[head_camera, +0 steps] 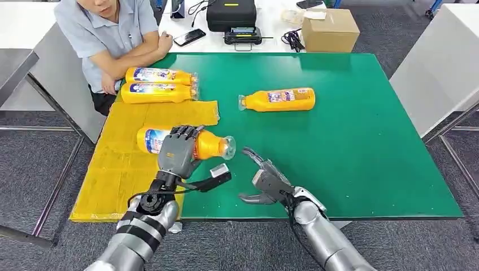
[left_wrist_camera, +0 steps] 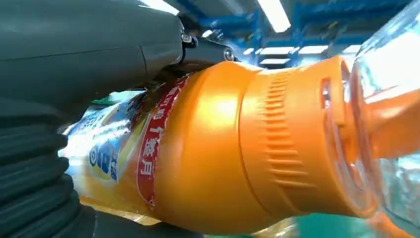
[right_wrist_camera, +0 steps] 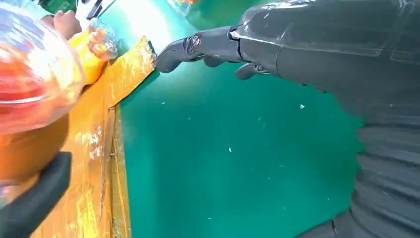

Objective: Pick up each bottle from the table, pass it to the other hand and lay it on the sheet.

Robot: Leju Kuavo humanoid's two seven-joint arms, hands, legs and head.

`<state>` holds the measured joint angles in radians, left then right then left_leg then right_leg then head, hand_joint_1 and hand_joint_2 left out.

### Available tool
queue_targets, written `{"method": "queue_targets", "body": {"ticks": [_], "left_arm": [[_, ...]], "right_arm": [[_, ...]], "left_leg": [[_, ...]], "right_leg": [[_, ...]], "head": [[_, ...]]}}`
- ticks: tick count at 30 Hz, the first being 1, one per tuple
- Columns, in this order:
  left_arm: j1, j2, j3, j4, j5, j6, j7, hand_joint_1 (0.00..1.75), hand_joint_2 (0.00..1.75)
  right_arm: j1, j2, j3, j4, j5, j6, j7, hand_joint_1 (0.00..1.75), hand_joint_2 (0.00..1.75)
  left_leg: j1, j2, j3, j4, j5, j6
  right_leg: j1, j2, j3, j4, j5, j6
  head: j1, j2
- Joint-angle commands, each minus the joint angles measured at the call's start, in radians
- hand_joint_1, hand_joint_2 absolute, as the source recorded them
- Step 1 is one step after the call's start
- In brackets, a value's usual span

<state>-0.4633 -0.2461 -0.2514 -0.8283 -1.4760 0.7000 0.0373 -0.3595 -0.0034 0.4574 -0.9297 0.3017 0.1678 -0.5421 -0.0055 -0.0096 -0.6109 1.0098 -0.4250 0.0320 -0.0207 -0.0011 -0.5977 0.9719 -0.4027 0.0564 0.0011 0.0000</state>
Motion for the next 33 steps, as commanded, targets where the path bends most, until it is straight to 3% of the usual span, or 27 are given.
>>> {"method": "queue_targets", "body": {"ticks": [1,6,16,17,18,23,33], "left_arm": [[-0.198,0.073,-0.048,0.355,0.025,-0.09,0.101,1.75,1.75],[-0.238,0.074,-0.058,0.415,0.018,-0.232,0.154,1.75,1.75],[-0.257,0.075,-0.079,0.444,-0.003,-0.287,0.178,1.75,1.75],[-0.26,0.074,-0.086,0.449,-0.01,-0.301,0.18,0.63,1.75],[-0.258,0.071,-0.086,0.446,-0.009,-0.304,0.184,0.07,1.75],[-0.253,0.07,-0.088,0.446,-0.009,-0.3,0.186,0.0,1.75],[-0.253,0.061,-0.07,0.487,0.052,-0.449,0.142,0.0,1.75]], "right_arm": [[-0.009,0.006,-0.022,0.04,0.001,0.002,0.006,0.0,1.75],[-0.005,0.008,-0.034,0.031,0.007,0.007,0.012,0.0,1.75],[0.001,0.014,-0.043,0.029,0.012,0.008,0.013,0.0,1.75],[0.002,0.013,-0.043,0.029,0.014,0.009,0.013,0.0,1.75],[0.004,0.013,-0.045,0.03,0.016,0.011,0.012,0.0,1.75],[0.006,0.013,-0.046,0.03,0.017,0.011,0.011,0.0,1.75],[0.006,0.008,-0.062,0.02,0.035,0.014,0.012,0.0,1.75]], "left_leg": [[0.001,0.0,0.004,0.0,-0.001,-0.002],[0.001,0.001,0.002,0.0,-0.001,-0.001],[0.001,0.001,0.003,0.0,-0.001,-0.002],[0.001,0.001,0.002,0.0,-0.001,-0.002],[0.002,0.002,0.004,0.001,-0.002,-0.002],[0.001,0.001,0.003,0.001,-0.001,-0.002],[0.001,0.001,0.004,0.0,-0.002,-0.002]], "right_leg": [[0.002,-0.001,0.004,0.0,-0.001,-0.003],[0.001,0.001,0.002,0.0,0.0,-0.002],[0.001,0.001,0.003,0.0,-0.001,-0.002],[0.001,0.0,0.002,0.0,-0.001,-0.002],[0.002,0.001,0.004,0.001,-0.001,-0.003],[0.001,0.001,0.002,0.0,-0.001,-0.002],[0.001,0.001,0.004,0.0,-0.001,-0.003]], "head": [[0.0,0.0],[0.0,0.0],[0.0,0.0],[0.0,0.0],[0.0,0.0],[0.0,0.0],[0.0,0.0]]}}
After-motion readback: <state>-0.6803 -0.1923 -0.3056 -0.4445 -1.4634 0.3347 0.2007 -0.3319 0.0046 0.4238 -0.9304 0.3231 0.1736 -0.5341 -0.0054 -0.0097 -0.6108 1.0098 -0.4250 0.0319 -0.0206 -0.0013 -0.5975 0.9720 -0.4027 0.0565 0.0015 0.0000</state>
